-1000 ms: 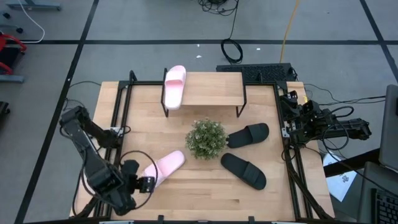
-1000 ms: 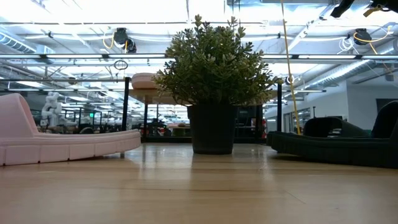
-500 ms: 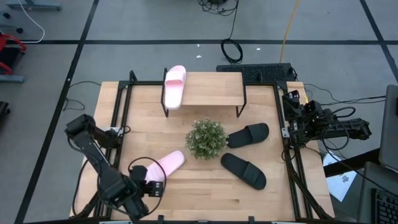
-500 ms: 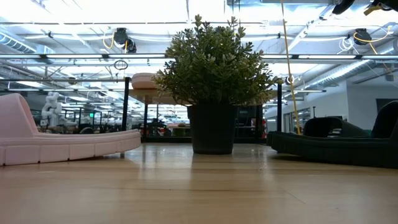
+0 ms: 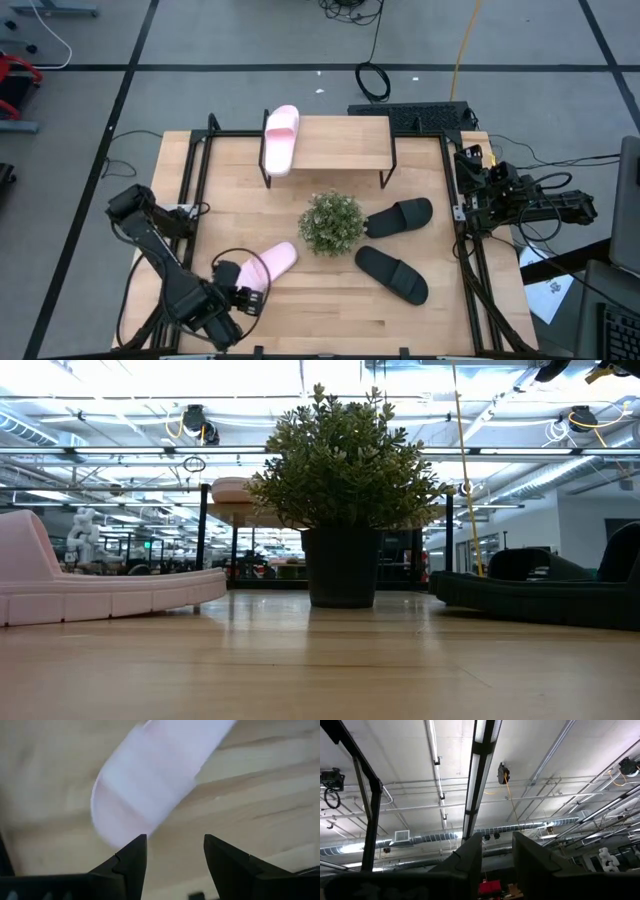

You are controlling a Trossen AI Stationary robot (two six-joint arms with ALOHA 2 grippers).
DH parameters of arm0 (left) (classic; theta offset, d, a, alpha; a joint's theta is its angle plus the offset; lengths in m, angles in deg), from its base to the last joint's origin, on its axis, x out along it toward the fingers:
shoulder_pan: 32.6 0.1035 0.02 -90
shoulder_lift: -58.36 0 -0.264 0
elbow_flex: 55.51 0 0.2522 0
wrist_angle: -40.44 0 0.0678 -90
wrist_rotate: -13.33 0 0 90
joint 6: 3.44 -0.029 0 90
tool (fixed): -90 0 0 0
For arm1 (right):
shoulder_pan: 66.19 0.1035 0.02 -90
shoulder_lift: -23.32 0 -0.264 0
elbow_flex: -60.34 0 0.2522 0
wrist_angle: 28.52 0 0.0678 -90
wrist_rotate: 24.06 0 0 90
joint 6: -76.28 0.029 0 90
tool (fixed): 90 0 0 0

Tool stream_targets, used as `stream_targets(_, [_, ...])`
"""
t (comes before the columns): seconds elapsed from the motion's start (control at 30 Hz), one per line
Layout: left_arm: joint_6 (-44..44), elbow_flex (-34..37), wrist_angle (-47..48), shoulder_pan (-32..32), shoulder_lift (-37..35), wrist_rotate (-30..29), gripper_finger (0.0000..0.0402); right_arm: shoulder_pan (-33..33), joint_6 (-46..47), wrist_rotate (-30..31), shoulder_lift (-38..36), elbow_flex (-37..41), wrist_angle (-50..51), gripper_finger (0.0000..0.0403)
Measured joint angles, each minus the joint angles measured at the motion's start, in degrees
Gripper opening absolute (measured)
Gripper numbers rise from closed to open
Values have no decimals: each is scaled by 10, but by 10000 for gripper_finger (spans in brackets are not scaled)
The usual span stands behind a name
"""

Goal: Pick and place slides into the shelf
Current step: Put the pink slipper on the shelf

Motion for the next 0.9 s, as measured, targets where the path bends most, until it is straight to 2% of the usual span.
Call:
stream_targets(0.27, [-337,0,0,74,0,-4,191,0,4,1,0,0,0,100])
stream_targets(0.37, [-467,0,0,104,0,28,191,0,14,1,0,0,0,100])
stream_targets(0.47, [-575,0,1,131,0,90,191,0,21,2,0,0,0,100])
stream_targets(0.67, [-701,0,27,150,-1,168,191,0,29,2,0,0,0,100])
stream_targets(0.9, [-777,-1,84,122,-8,146,191,0,29,4,0,0,0,100])
